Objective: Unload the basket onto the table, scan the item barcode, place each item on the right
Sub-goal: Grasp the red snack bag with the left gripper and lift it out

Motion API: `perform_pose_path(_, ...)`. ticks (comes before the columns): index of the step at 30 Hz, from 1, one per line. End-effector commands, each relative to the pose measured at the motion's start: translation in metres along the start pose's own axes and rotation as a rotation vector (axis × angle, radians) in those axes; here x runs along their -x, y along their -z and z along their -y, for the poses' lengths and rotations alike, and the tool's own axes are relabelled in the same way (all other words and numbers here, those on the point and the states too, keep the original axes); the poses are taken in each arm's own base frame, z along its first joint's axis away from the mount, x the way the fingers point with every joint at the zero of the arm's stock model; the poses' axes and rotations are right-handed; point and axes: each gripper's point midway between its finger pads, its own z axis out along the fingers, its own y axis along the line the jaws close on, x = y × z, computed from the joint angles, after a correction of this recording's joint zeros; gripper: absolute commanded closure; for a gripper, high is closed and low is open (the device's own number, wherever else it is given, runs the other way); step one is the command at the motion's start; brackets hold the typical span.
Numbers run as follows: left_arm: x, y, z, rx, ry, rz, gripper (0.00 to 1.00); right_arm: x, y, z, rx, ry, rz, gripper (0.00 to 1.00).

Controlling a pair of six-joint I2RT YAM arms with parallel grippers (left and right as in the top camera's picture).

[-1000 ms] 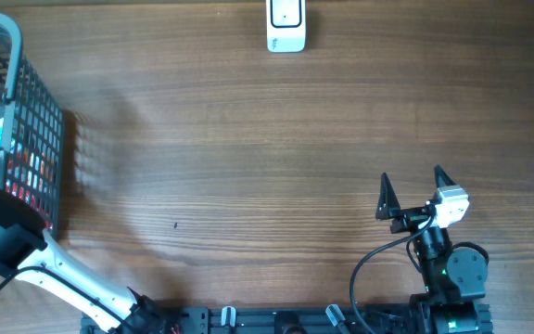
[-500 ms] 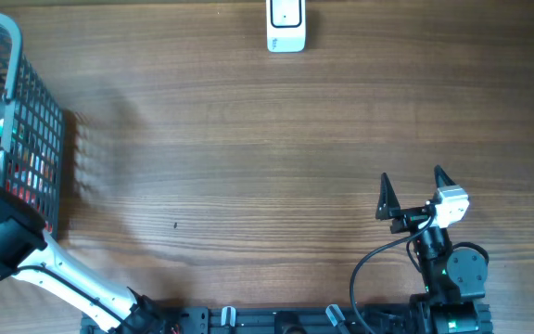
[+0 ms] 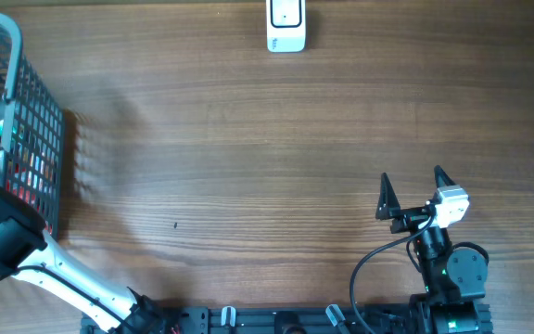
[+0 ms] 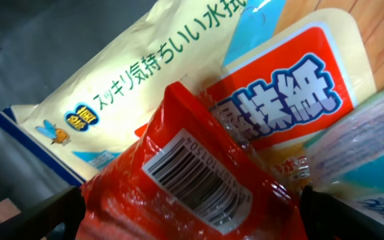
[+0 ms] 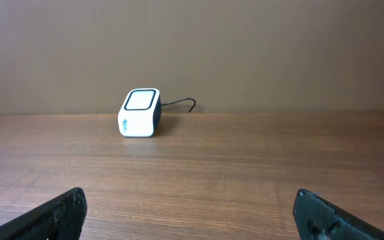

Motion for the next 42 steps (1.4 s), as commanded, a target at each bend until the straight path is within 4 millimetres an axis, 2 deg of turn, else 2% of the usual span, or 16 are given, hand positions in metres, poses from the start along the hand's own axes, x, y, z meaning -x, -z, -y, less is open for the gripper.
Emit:
perform_pose_path(1, -0.011, -0.020, -0.003, 0.008, -0.005, -0.046, 0.04, 0.001, 0.000, 0.000, -0.002, 0.014, 0.005, 0.00)
perform_pose_path(2, -0.011, -0.024, -0.002, 0.009, -0.006, -0.047, 0.08, 0.001, 0.000, 0.000, -0.002, 0.014, 0.005, 0.00)
perform_pose_path(4, -0.012, -0.026, -0.003, 0.013, -0.006, -0.047, 0.43, 0.001, 0.000, 0.000, -0.002, 0.014, 0.005, 0.00)
perform_pose_path(5, -0.012, -0.025, -0.003, 0.013, -0.006, -0.047, 0.52, 0.001, 0.000, 0.000, -0.002, 0.014, 0.005, 0.00)
perform_pose_path(8, -0.014, -0.023, -0.006, 0.024, -0.008, -0.055, 0.93, 0.001, 0.000, 0.000, -0.002, 0.014, 0.005, 0.01)
perform_pose_path(9, -0.016, -0.020, -0.007, 0.026, -0.009, -0.062, 0.96, 0.001, 0.000, 0.000, -0.002, 0.014, 0.005, 0.00)
perform_pose_path(11, -0.017, -0.011, -0.009, 0.029, -0.010, -0.070, 0.96, 0.001, 0.000, 0.000, -0.002, 0.014, 0.004, 0.00)
perform_pose_path(14, -0.014, 0.015, -0.012, 0.026, -0.008, -0.063, 0.96, 0.001, 0.000, 0.000, -0.002, 0.014, 0.005, 0.00)
perform_pose_path(22, 0.002, 0.136, -0.013, -0.135, 0.032, 0.120, 0.96, 0.001, 0.000, 0.000, -0.002, 0.014, 0.005, 0.00)
perform_pose_path(26, 0.001, 0.216, 0.000, -0.364, 0.033, 0.302, 0.96, 0.001, 0.000, 0.000, -0.002, 0.014, 0.005, 0.00)
perform_pose_path(30, -0.010, 0.327, -0.003, -0.592, 0.009, 0.621, 0.96, 0.001, 0.000, 0.000, -0.002, 0.014, 0.005, 0.00)
perform_pose_path(32, -0.030, 0.394, -0.023, -0.693, 0.070, 0.811, 0.96, 0.001, 0.000, 0.000, -0.002, 0.014, 0.005, 0.00)
perform_pose_path(35, -0.071, 0.457, -0.043, -0.883, 0.213, 0.910, 0.96, 0.001, 0.000, 0.000, -0.002, 0.014, 0.005, 0.00)
perform_pose_path(36, -0.082, 0.467, -0.042, -0.933, 0.208, 0.914, 0.96, 0.001, 0.000, 0.000, -0.002, 0.014, 0.005, 0.00)
perform_pose_path(39, -0.142, 0.504, -0.019, -1.162, 0.019, 0.864, 0.96, 0.001, 0.000, 0.000, -0.002, 0.014, 0.005, 0.00)
perform_pose_path(42, -0.190, 0.509, 0.008, -1.265, -0.143, 0.746, 0.96, 0.001, 0.000, 0.000, -0.002, 0.014, 0.005, 0.00)
